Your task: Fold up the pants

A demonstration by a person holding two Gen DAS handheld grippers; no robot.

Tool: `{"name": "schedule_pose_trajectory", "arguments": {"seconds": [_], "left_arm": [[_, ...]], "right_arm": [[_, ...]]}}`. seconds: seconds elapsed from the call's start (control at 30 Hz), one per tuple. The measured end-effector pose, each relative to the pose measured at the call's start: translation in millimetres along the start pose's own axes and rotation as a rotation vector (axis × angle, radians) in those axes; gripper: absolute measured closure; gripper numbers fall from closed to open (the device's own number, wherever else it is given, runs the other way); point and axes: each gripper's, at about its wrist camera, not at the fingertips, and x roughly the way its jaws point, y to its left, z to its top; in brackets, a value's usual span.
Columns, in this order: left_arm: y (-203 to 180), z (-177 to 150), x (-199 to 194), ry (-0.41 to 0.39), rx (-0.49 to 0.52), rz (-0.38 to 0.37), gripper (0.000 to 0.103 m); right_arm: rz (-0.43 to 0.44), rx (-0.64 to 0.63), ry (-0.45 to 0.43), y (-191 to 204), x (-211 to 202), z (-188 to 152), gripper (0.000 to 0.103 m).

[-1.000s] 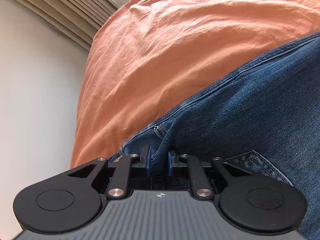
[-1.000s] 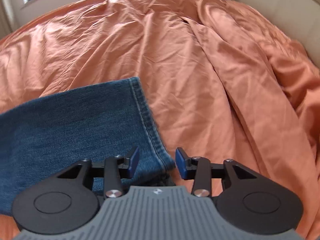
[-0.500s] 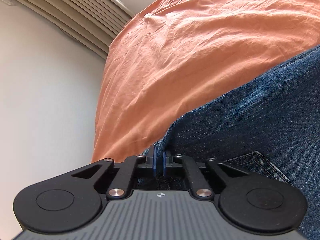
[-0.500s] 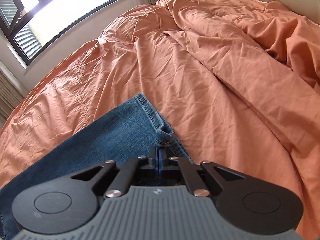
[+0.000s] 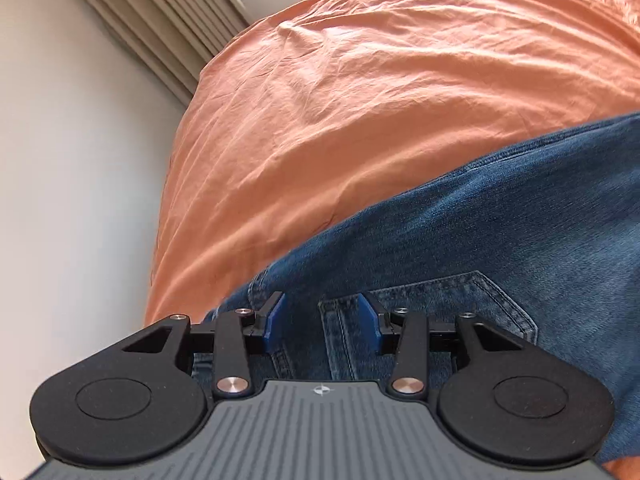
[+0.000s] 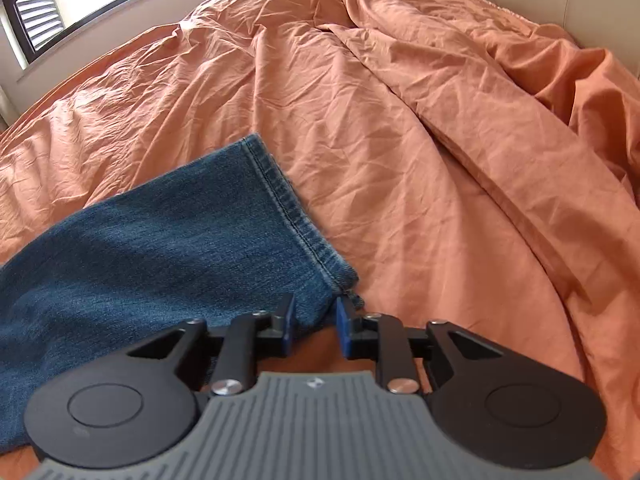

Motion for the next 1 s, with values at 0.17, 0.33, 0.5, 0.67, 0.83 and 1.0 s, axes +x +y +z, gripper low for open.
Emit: {"name": "schedule_pose_trajectory", "arguments": {"seconds": [0.17, 0.33, 0.5, 0.67, 0.83, 1.0], "left_arm": [[46.3, -36.1, -27.5, -0.004, -0.195, -0.087, 0.047], [92.9, -90.2, -34.7, 0.013, -0.451, -0.161, 0.045], [130.1, -151.1, -21.1, -0.006, -0.722, -0.261, 0.045], [149.0, -199.0, 19.5, 0.003, -1.013, -0.412, 0.045], [159.1, -214.2, 55.1, 0.004, -1.148, -0.544, 0.04], [162.0, -208.8, 77.8, 0.01, -1.167, -0.604, 0.041]], "right_arm": [[0.048, -0.092, -0.043, 40.4, -29.4, -20.0, 0.082], [0.18, -0.182, -0.003, 97.8, -52.2, -57.4, 0.081], [0.235, -0.278, 0.023, 150.2, -57.9, -91.4, 0.081], [0.259, -0.281, 0.065, 181.7, -57.0, -111.7, 0.081], [0.267, -0.258, 0.084, 195.5, -53.9, -116.0, 0.076], [0.26, -0.199, 0.09, 197.7, -46.3, -117.3, 0.075]]}}
